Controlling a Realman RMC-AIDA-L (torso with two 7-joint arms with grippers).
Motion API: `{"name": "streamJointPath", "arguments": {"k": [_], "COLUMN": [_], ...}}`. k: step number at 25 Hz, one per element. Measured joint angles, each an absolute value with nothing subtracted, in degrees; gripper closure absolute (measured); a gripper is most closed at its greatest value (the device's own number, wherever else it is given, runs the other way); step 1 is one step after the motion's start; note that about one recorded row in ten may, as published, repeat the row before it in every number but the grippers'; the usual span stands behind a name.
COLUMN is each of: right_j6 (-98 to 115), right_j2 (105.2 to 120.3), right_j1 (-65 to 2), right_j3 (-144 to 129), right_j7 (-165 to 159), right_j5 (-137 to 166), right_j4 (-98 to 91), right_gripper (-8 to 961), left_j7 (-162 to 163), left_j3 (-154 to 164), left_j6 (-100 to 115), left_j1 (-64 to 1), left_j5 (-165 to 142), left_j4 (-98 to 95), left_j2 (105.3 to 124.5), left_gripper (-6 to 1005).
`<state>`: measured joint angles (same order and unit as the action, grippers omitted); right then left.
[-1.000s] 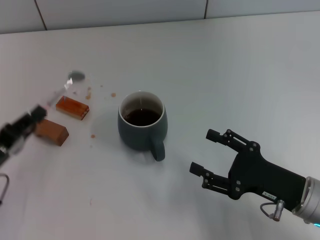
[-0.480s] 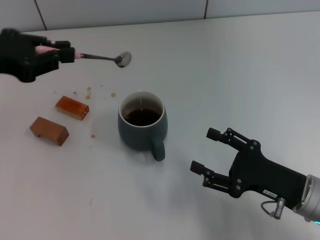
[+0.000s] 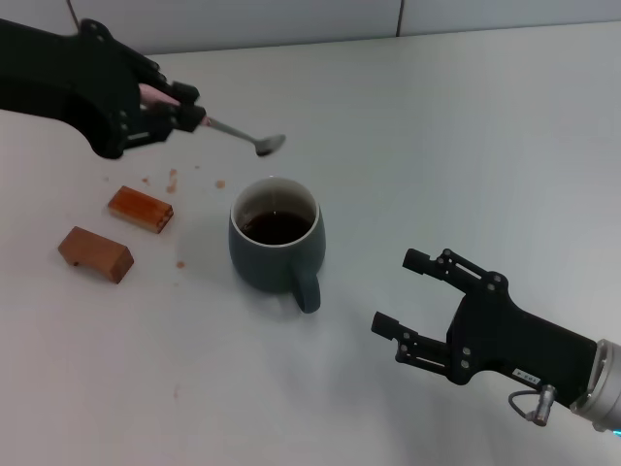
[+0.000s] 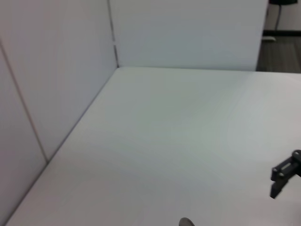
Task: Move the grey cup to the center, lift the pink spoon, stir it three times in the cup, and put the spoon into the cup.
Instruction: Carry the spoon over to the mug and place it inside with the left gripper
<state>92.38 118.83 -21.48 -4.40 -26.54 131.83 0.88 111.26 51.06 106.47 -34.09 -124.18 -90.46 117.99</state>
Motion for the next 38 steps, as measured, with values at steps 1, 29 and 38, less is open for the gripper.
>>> {"name": "streamJointPath", "arguments": {"k": [1,29,38], "right_j6": [92.4,92.9,92.9], "right_j2": [118.84,119.04,119.1], "right_j1": [-21.5,-21.9,-21.9], "right_j3": [-4.4,-4.5,-4.9], "right_j7": [-26.5,-26.5,-26.5], "right_j5": [131.8,131.8,131.8], "right_j4": [0.9,0.6,0.8], "right_gripper": [117,118,118], "left_j7": [111.1,108.8,109.0], "left_j3": [51.9,70.9,75.1], "left_j6": [106.6,98.5,94.6], "left_j1": [-34.2,-35.7,-36.8], "left_j5": [-124.3,-138.1,-141.6], "left_j4": [-90.6,-89.1,-86.3], "left_j2": [118.0,118.8,118.87], "left_gripper": [863,862,864]}}
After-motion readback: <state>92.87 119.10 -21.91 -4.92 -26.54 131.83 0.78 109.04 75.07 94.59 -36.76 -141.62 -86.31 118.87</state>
